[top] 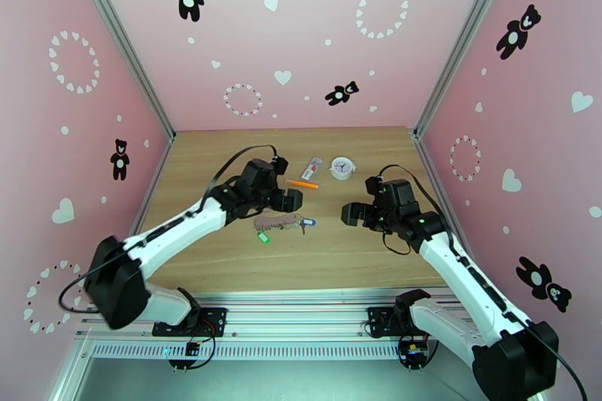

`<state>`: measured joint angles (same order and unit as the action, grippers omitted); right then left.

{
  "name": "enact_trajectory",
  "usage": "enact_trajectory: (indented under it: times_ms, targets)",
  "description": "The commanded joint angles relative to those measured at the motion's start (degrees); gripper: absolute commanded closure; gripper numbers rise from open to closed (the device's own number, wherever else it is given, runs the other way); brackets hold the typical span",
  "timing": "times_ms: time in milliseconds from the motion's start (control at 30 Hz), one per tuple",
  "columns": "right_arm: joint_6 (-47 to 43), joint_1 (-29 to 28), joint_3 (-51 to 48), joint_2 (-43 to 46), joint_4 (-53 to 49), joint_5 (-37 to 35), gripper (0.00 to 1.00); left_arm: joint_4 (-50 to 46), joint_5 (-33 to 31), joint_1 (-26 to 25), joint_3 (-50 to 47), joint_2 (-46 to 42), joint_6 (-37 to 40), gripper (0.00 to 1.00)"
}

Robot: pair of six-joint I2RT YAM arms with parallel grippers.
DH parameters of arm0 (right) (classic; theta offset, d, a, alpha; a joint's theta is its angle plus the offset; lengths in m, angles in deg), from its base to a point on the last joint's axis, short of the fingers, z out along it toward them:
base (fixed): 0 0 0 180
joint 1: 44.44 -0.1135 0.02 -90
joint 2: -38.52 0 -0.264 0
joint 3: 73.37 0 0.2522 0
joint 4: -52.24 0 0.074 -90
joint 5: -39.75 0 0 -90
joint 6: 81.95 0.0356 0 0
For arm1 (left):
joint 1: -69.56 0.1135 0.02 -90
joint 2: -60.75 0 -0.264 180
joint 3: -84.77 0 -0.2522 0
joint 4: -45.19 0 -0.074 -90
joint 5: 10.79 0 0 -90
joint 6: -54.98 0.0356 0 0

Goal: Remove the keys from the keyring

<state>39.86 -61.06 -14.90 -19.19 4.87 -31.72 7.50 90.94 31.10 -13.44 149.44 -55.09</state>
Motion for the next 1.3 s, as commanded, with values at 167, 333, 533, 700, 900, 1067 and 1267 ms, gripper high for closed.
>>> enact_trajectory:
  times_ms: [167,333,533,700,900,1067,1267]
  targets:
    - [-0.9,-0.5,0.2,-0.1,4.5,0.6,0.01,-7.3,3.7,-0.3,7.4,12.8,8.9,0.27]
    - [0.2,-0.5,-1.0,0.1,7.3,0.6,0.01,-6.2,5.7,-0.3,8.4,18.9,8.7,0.35]
    - [-0.2,-0.5,-1.5,0.0,8.2,0.0,0.01,-7.1,5.2,-0.3,11.4,24.9,9.3,0.4]
    - [-0.1,-0.5,-1.0,-1.9,8.8,0.7,0.01,-8.1,4.7,-0.4,13.0,27.5,10.7,0.43]
    - [-0.1,-0.5,-0.5,-2.4,9.0,0.7,0.01,-7.1,5.3,-0.4,11.0,27.8,10.1,0.47]
    - [-0.1,-0.6,-0.2,-2.2,8.9,0.6,0.01,-5.4,7.9,-0.3,8.9,26.8,9.5,0.49]
    - [0.0,-0.6,-0.3,-1.9,8.4,0.3,0.01,-5.4,8.3,-0.3,7.7,25.8,10.3,0.53]
